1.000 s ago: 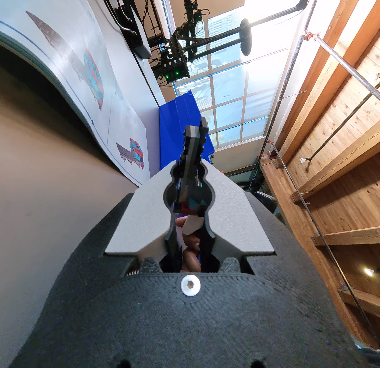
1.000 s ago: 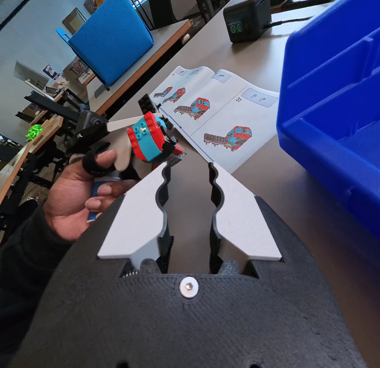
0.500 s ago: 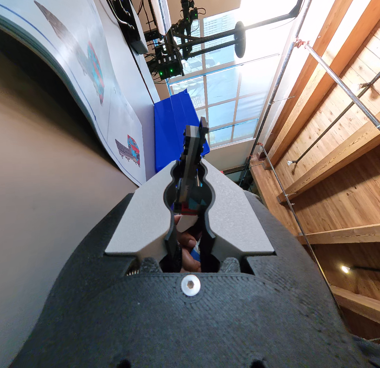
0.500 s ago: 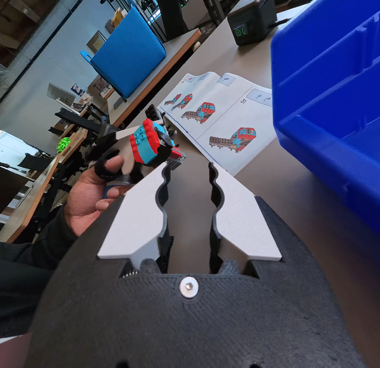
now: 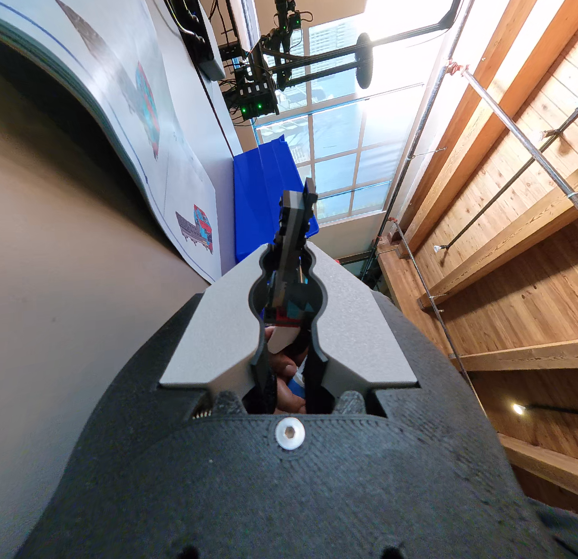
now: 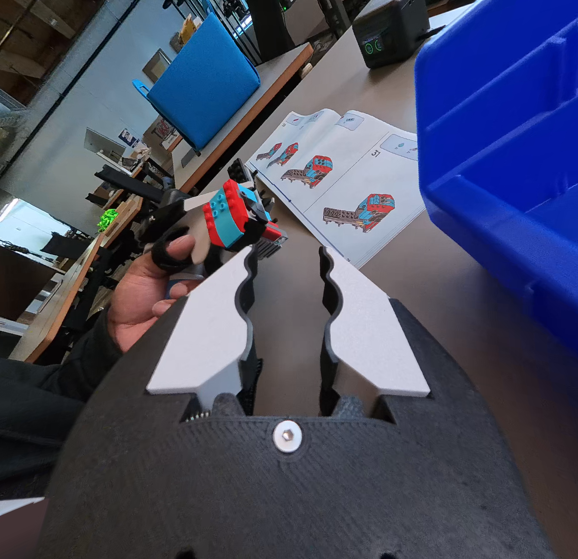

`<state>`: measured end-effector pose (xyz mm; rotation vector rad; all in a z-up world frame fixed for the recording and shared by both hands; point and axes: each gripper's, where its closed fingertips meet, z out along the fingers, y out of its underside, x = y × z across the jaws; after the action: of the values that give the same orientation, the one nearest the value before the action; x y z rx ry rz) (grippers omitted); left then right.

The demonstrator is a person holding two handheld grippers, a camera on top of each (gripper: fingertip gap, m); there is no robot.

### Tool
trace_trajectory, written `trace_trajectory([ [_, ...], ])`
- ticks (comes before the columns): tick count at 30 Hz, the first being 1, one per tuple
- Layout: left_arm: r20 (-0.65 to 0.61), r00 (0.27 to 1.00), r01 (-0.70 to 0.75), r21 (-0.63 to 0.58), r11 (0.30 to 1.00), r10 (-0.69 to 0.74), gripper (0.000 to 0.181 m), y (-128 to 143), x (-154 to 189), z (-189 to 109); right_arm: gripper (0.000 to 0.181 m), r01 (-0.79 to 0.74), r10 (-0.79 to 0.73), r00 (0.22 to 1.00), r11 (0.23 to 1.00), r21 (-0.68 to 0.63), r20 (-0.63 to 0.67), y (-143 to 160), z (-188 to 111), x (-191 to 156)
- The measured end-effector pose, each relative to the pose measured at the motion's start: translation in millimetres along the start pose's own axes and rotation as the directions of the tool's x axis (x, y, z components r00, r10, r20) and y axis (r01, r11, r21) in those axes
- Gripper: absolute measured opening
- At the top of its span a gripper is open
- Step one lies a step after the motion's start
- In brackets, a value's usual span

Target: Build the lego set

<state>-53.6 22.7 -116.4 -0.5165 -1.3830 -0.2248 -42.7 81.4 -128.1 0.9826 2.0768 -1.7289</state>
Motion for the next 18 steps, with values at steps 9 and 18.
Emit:
trace_trajectory([
  [9, -0.002, 1.000, 0.003, 0.001, 1.000, -0.003, 0.017, -0.3, 0.0, -0.1, 0.042, -0.001, 0.001, 1.000, 1.000, 0.005, 0.007, -0.7, -0.7, -0.6],
  [18, 0.002, 1.000, -0.001, 0.003, 1.000, 0.001, 0.017, -0.8, -0.3, 0.2, 0.044, -0.025, 0.020, 0.998, 0.996, 0.081, 0.061, 7.6, -42.9, -18.9],
])
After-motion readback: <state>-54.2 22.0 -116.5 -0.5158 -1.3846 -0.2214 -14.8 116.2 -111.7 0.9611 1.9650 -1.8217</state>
